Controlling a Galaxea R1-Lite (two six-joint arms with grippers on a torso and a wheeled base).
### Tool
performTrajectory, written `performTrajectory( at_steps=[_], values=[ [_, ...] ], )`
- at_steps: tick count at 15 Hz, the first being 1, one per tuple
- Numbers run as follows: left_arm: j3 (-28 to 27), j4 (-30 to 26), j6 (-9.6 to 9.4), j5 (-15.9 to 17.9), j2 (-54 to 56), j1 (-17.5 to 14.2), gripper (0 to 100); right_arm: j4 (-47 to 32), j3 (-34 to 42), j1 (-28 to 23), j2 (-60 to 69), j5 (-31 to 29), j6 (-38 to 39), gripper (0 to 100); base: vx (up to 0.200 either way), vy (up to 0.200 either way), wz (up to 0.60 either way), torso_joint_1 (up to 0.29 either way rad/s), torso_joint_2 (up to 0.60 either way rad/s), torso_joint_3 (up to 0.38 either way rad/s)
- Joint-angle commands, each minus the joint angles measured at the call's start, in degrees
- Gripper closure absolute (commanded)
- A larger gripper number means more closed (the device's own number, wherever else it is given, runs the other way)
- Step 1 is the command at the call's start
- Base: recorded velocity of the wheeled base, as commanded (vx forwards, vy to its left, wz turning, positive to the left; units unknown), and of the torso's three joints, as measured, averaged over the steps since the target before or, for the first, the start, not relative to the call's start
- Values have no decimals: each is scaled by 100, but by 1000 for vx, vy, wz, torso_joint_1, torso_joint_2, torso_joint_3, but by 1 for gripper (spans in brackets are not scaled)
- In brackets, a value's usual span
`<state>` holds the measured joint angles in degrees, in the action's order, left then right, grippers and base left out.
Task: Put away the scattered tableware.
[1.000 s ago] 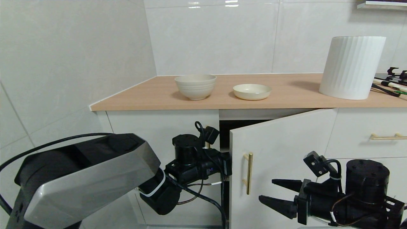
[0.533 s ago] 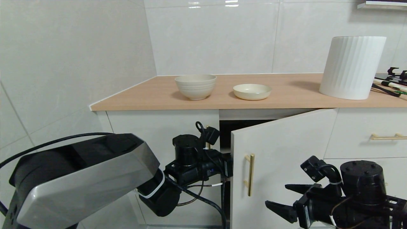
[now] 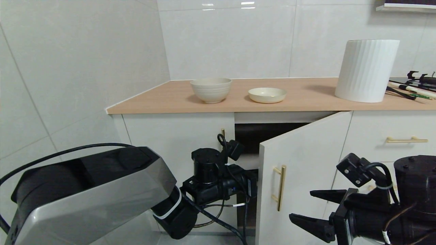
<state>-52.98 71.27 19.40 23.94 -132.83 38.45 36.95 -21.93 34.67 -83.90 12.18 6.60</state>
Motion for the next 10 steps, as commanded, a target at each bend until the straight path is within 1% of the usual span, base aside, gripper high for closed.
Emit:
performTrajectory(
  at_steps=[1,5,9,10],
  values=[
    [-19,-25,3,-12,-15,-13,100,-4,5,40,84,4,0,0,0,0,0,0,0,0],
    [-336,-535,3,-12,3,31,100,-12,22,154,101,-5,0,0,0,0,0,0,0,0],
    [-933,-1247,3,-12,-15,163,100,-12,49,163,110,4,0,0,0,0,0,0,0,0],
    [-1048,-1343,3,-12,-24,198,100,-12,49,163,110,4,0,0,-200,0,0,7,2,2]
  ],
)
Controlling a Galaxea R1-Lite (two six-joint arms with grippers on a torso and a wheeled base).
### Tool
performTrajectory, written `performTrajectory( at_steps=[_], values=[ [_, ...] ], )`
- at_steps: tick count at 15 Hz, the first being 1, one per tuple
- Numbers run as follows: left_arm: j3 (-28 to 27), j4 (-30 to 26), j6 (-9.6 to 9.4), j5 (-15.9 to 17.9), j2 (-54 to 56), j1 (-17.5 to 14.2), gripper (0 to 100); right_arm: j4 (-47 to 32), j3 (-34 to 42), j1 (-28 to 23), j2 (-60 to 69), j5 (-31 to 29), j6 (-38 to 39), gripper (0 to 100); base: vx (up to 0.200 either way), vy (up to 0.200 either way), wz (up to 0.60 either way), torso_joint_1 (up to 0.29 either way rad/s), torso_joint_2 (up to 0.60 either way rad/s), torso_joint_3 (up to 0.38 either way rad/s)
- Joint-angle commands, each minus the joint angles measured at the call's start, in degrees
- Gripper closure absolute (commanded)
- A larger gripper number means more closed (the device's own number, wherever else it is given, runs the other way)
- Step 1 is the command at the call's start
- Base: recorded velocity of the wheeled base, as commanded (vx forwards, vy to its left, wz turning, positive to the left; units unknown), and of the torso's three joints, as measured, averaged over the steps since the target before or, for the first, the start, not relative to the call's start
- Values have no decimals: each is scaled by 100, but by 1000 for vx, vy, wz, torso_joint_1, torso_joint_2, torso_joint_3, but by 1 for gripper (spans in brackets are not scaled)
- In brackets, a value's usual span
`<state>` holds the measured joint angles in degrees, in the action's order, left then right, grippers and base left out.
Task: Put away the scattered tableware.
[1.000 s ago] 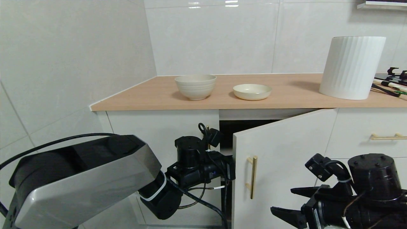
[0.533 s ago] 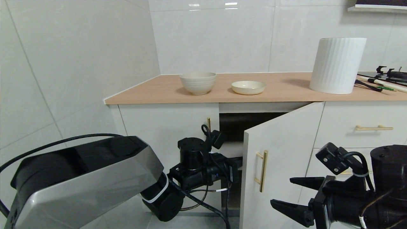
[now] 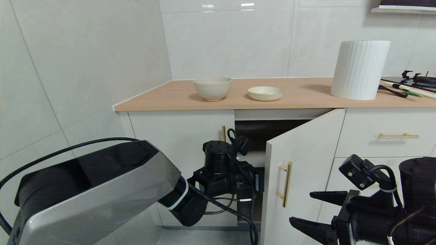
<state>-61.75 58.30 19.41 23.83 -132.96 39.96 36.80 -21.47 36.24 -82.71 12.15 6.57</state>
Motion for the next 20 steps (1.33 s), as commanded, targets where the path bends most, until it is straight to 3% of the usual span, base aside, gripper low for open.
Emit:
performTrajectory(
  at_steps=[1,11,13,14,17,19,20],
  values=[
    [-277,-125,2,-1,-28,64,100,2,2,6,-8,6,2,0,-200,0,0,7,-2,7],
    [-593,-521,-16,-1,-98,249,100,20,2,208,45,6,20,0,-20,0,0,1,0,0],
    [-681,-811,-25,-1,130,486,100,11,2,348,264,15,46,0,0,0,0,0,0,0],
    [-672,-1171,-34,7,412,847,100,-24,-7,489,555,6,55,0,0,0,0,0,0,0],
    [-523,-1488,-34,-1,965,1436,100,-402,-121,814,1231,-3,55,0,0,0,0,0,0,0],
    [5,-1461,-34,-10,1510,1532,100,-973,-314,893,1477,-3,55,0,0,0,0,0,0,0],
    [330,-1461,-34,-81,1756,1392,100,-991,-323,893,1486,-11,55,0,0,0,0,0,0,0]
  ],
)
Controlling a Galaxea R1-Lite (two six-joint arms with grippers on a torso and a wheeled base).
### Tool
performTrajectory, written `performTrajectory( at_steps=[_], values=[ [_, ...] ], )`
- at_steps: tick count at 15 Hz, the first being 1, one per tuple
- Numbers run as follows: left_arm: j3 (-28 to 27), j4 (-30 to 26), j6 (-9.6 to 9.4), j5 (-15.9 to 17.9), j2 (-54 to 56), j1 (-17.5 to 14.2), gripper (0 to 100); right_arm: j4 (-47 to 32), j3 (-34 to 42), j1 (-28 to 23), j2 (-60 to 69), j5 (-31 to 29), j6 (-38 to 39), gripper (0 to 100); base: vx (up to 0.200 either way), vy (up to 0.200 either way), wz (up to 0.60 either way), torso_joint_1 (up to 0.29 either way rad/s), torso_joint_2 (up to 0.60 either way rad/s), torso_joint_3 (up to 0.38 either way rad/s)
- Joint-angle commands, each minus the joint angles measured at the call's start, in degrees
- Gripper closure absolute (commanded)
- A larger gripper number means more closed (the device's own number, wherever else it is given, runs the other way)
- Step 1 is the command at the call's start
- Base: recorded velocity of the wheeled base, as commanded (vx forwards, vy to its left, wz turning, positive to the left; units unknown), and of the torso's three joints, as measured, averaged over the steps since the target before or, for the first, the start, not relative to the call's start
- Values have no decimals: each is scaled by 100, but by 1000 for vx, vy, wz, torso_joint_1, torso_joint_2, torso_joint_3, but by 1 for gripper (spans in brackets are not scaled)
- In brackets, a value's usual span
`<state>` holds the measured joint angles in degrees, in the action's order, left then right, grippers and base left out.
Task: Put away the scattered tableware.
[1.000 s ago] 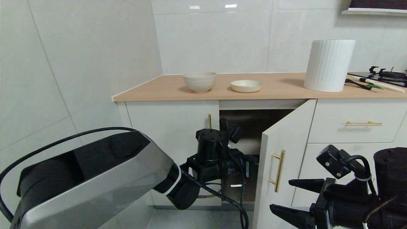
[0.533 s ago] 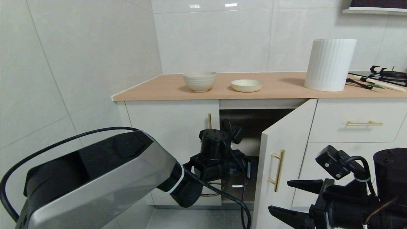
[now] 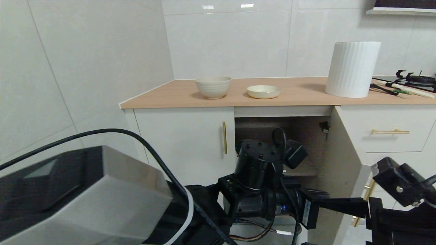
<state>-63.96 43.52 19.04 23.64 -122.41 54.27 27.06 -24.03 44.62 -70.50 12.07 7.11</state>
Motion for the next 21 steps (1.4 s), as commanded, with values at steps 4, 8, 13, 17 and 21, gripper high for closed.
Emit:
performTrajectory(
  at_steps=[4,8,13,17,21],
  values=[
    [1642,42,3,-624,1738,-1094,100,-17,-287,47,36,-222,-8,0,0,0,0,0,0,0],
    [2793,-28,-146,-703,3135,-2597,100,-34,-1623,-155,-1203,-1611,-16,0,0,0,0,0,0,0],
    [3057,-1003,-252,-694,4603,-3792,100,-922,-3600,-911,-2346,-1822,282,0,0,0,0,0,0,0],
    [2380,-2612,-269,-694,5236,-4285,100,-1564,-3829,-972,-2117,-1857,581,0,0,0,0,0,0,0],
    [2151,-2999,-234,-676,5297,-4346,0,-2021,-3574,-972,-1563,-1866,696,0,0,0,0,0,0,0]
  ],
)
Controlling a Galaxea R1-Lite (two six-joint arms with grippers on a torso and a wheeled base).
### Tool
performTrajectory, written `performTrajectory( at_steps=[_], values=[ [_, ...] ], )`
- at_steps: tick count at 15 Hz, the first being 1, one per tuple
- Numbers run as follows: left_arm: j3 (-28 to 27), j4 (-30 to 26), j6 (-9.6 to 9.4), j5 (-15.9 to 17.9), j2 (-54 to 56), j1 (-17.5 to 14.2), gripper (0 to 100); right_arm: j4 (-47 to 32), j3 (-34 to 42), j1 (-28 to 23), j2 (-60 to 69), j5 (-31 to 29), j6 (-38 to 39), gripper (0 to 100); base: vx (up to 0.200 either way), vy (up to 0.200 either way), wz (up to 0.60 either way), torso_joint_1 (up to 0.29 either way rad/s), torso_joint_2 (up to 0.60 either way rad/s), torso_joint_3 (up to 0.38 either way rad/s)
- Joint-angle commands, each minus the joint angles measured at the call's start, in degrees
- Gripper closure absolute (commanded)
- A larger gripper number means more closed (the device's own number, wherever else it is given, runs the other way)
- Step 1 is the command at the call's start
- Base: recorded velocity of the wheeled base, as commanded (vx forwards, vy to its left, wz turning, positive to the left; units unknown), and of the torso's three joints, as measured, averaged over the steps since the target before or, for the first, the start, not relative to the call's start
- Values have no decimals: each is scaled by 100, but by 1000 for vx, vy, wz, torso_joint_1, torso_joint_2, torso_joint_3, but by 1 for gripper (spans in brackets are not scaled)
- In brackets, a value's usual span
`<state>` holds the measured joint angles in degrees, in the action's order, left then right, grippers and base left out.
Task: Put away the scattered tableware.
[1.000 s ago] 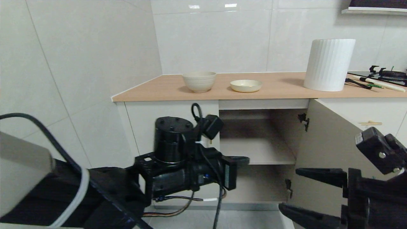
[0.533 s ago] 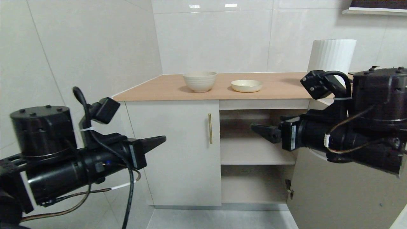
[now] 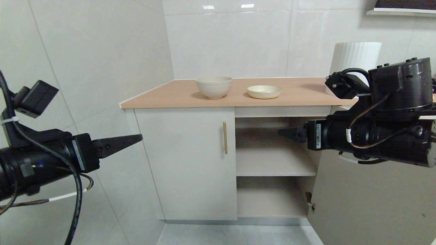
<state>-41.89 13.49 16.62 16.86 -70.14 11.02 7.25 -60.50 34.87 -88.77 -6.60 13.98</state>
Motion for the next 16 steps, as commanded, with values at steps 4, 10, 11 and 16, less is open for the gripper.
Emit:
performTrajectory(
  at_steps=[4,10,11,16],
  values=[
    [-92,127,-18,-25,45,-21,0,-40,65,-103,238,0,8,0,0,0,0,0,0,0],
    [-83,101,-9,2,10,-21,0,-40,74,-103,132,0,8,0,0,67,0,0,1,2],
    [-56,101,-27,2,10,-21,0,-40,74,-103,141,0,8,0,0,200,0,2,-2,-7],
    [-30,101,-27,19,54,-3,0,-40,74,-103,150,18,8,0,0,0,0,0,0,0]
  ],
)
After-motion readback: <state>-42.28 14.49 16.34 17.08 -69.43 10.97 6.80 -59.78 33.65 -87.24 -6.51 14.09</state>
